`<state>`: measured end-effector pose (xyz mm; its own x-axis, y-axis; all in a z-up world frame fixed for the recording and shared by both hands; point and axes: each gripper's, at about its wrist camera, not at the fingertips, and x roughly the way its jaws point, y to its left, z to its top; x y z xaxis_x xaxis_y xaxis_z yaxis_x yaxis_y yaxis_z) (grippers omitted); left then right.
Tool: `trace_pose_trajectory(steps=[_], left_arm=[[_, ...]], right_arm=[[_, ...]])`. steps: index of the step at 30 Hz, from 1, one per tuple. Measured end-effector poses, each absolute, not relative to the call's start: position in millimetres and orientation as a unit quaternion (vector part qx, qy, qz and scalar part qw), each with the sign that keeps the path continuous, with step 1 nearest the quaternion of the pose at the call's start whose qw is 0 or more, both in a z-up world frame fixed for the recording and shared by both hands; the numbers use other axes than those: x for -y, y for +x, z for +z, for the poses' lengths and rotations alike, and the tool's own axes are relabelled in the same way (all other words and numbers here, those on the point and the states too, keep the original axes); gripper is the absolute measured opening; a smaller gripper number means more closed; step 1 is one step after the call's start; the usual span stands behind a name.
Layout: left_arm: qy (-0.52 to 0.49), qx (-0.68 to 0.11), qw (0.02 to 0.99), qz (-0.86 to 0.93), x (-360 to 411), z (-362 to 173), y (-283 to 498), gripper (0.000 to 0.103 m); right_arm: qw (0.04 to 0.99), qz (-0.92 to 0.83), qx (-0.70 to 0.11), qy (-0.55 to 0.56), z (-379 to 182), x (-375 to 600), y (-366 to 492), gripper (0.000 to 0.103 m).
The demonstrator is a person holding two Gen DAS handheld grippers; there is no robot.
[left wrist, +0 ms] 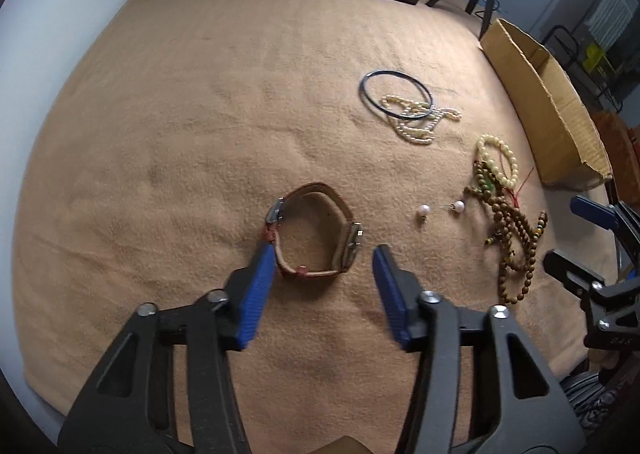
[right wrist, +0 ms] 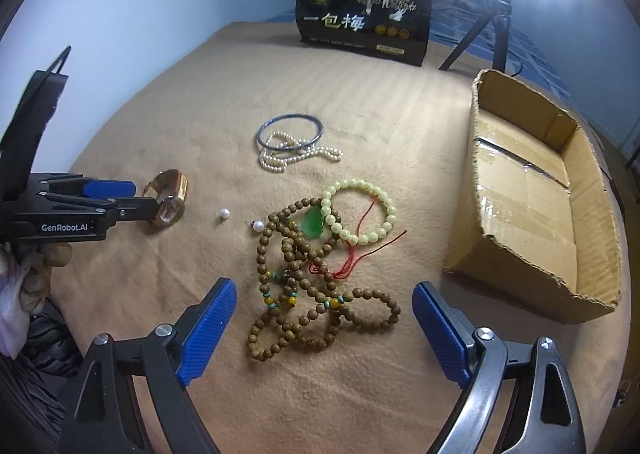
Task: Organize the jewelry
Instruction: 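Close the left tool on the brown leather watch while the right tool grasps the wooden bead strand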
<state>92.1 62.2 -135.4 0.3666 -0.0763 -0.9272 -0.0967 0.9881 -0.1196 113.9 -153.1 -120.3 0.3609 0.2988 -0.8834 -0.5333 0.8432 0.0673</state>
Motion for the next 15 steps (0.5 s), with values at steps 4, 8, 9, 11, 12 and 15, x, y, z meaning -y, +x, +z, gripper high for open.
trace_pose_trajectory(steps=[4, 8, 9, 11, 12, 15], left_arm=[[-0.06, -0.563, 0.824, -0.009, -51, -136, 98, 0.042], [-0.054, -0.585, 0.809, -0.013, -45, -153, 110, 0.032], [-0.054, -0.59, 0.805, -0.012, -45, -158, 112, 0.031], [-0.054, -0.598, 0.799, -0.013, -45, -166, 117, 0.028], [-0.054, -0.6, 0.798, -0.013, -45, -168, 119, 0.027], [-0.062, -0.601, 0.797, -0.015, -48, -170, 123, 0.022]], right_arm=[[0.812, 0.256, -0.512, -0.116, -128, 150, 120, 0.089], [0.805, 0.263, -0.52, -0.112, -134, 145, 123, 0.087], [0.803, 0.263, -0.522, -0.113, -136, 143, 125, 0.086], [0.798, 0.266, -0.528, -0.115, -141, 140, 127, 0.085], [0.796, 0.267, -0.531, -0.117, -143, 139, 127, 0.084], [0.789, 0.265, -0.539, -0.126, -152, 136, 130, 0.08]])
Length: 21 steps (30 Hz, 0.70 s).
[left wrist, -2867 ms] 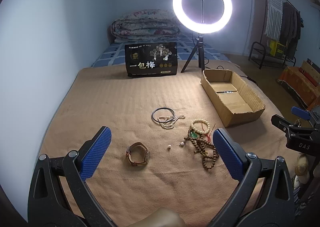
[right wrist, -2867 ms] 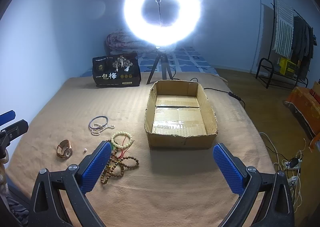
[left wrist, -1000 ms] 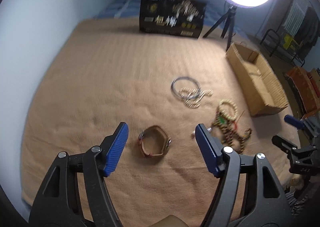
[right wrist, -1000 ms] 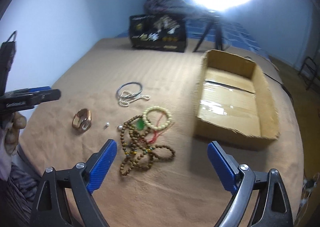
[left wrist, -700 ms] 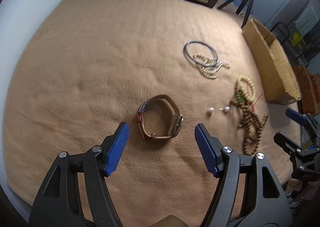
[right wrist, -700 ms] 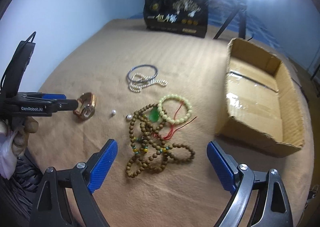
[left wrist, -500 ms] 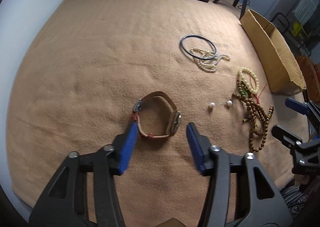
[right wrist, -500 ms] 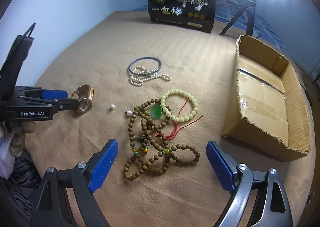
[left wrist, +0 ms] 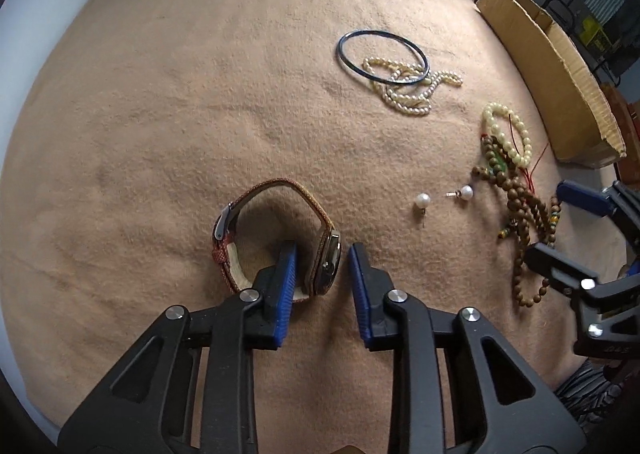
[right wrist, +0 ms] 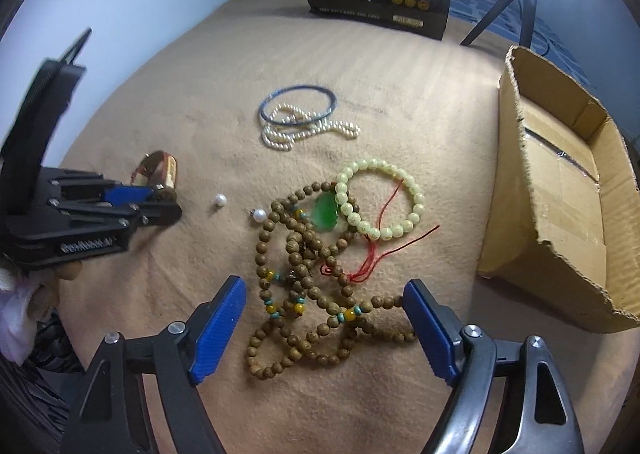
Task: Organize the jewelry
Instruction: 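Close the left tool on the brown leather watch while the right tool grasps the wooden bead strand, then lift the watch with the left tool while the right tool carries the beads over the box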
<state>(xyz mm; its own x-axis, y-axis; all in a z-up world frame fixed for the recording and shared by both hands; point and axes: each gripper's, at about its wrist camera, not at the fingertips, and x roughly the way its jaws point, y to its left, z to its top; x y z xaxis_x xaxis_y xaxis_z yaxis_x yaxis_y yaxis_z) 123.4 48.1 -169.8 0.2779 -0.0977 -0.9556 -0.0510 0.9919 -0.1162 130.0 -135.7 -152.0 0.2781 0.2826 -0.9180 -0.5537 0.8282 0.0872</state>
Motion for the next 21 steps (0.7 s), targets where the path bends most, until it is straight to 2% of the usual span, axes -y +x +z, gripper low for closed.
trace_pose_trajectory(steps=[2, 7, 9, 10, 12, 13, 18, 21], left_arm=[[-0.07, -0.602, 0.795, -0.014, -50, -171, 127, 0.019], [-0.087, -0.604, 0.792, -0.014, -54, -172, 134, 0.014], [-0.09, -0.603, 0.793, -0.012, -52, -173, 135, 0.014], [-0.09, -0.602, 0.793, -0.012, -52, -173, 135, 0.013], [-0.092, -0.602, 0.793, -0.011, -50, -173, 137, 0.013], [-0.094, -0.601, 0.793, -0.01, -51, -173, 138, 0.013], [-0.106, -0.596, 0.796, -0.011, -54, -169, 135, 0.011], [-0.112, -0.593, 0.797, -0.013, -53, -167, 136, 0.009]], right_arm=[[0.783, 0.262, -0.549, -0.13, -159, 135, 133, 0.073], [0.781, 0.259, -0.553, -0.132, -166, 135, 137, 0.068], [0.782, 0.259, -0.55, -0.142, -167, 133, 137, 0.057], [0.781, 0.26, -0.549, -0.147, -167, 131, 137, 0.056], [0.773, 0.277, -0.554, -0.135, -168, 131, 136, 0.038], [0.773, 0.278, -0.554, -0.131, -168, 132, 135, 0.037], [0.773, 0.293, -0.548, -0.132, -164, 133, 130, 0.017], [0.774, 0.295, -0.549, -0.116, -161, 139, 130, 0.011]])
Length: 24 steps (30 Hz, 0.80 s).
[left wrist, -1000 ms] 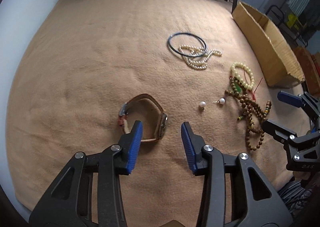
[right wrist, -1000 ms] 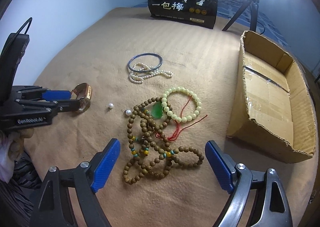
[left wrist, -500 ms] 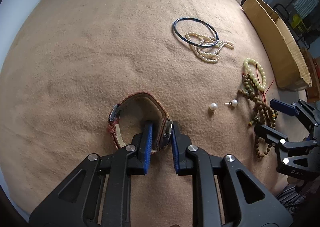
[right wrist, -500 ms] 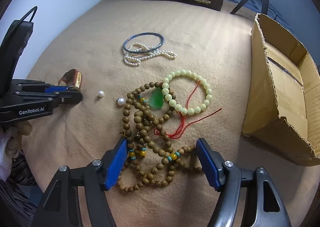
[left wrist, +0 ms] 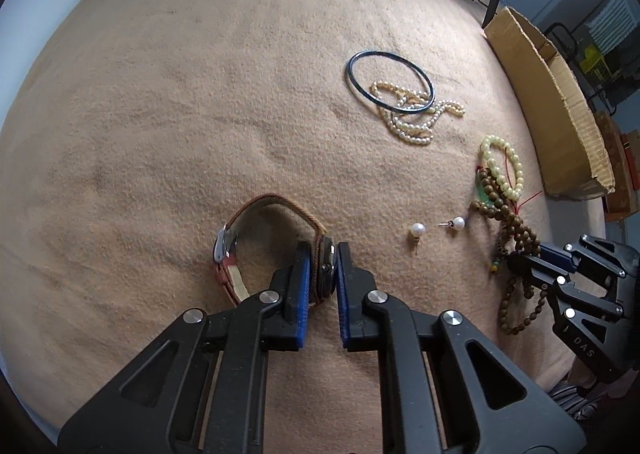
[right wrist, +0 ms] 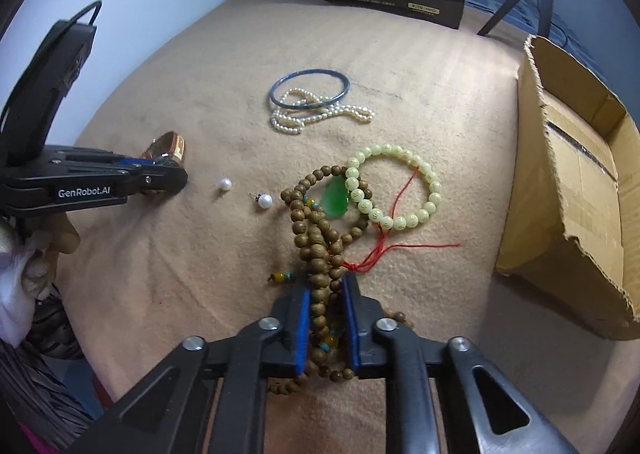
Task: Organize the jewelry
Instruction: 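Lift the watch with the left tool while the right tool carries the beads over the box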
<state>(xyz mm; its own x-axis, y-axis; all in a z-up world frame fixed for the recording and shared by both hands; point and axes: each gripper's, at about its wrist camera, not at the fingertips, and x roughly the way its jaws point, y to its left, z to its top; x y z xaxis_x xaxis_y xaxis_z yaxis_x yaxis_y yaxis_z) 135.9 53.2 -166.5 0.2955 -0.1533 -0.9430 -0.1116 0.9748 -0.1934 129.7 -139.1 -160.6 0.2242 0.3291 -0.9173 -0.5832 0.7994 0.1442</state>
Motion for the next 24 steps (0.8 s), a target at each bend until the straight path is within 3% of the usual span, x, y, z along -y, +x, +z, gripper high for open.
trace_pose_trajectory(steps=[10, 24], left_arm=[[-0.137, -0.562, 0.816, -0.02, -61, -138, 128, 0.009], [-0.121, -0.496, 0.859, -0.048, -44, -85, 120, 0.009]], right_arm=[[0.792, 0.305, -0.52, -0.091, -130, 156, 125, 0.01], [0.855, 0.3, -0.415, -0.083, -53, 170, 124, 0.01]])
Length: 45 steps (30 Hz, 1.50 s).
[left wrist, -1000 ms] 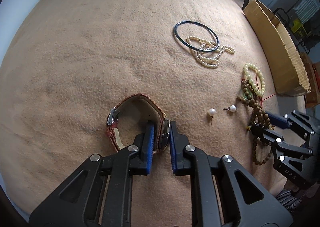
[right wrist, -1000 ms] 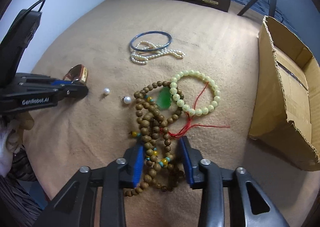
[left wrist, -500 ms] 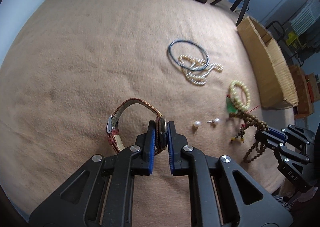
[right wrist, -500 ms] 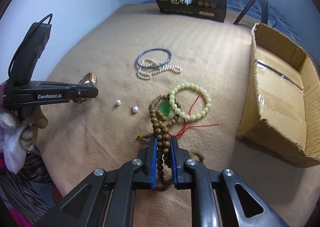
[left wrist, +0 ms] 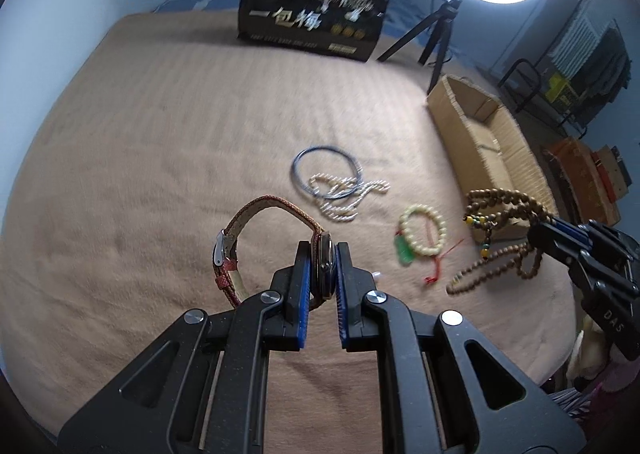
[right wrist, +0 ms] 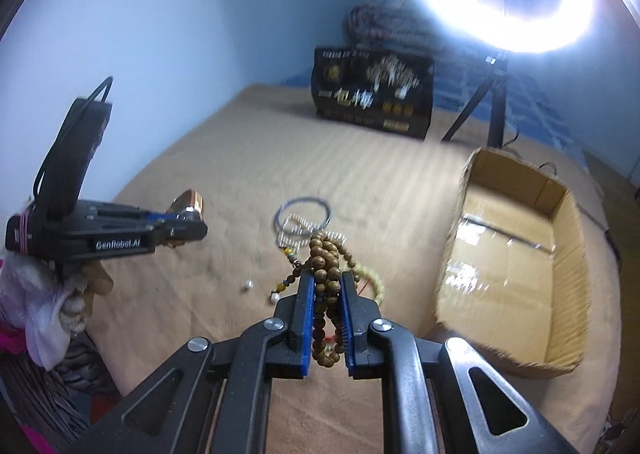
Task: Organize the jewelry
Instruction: 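Lift the watch with the left tool while the right tool carries the beads over the box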
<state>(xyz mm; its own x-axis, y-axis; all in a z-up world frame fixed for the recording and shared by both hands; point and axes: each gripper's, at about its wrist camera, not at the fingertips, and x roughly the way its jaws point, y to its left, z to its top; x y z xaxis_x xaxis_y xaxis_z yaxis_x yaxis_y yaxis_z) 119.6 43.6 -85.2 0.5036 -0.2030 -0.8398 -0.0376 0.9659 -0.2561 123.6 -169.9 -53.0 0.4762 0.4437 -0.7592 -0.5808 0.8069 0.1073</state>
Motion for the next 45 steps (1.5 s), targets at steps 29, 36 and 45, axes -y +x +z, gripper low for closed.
trace_pose_trajectory(steps=[29, 36, 45], left_arm=[[-0.073, -0.459, 0.863, -0.197, 123, -52, 191, 0.009], [-0.071, -0.475, 0.846, -0.231, 159, -68, 213, 0.009], [-0.059, -0.5, 0.831, -0.237, 182, -95, 220, 0.009]], right_arm=[[0.907, 0.151, -0.393, -0.004, -19, 288, 213, 0.01], [0.898, 0.124, -0.422, 0.016, -44, 307, 233, 0.01], [0.886, 0.104, -0.45, 0.027, -63, 321, 239, 0.01]])
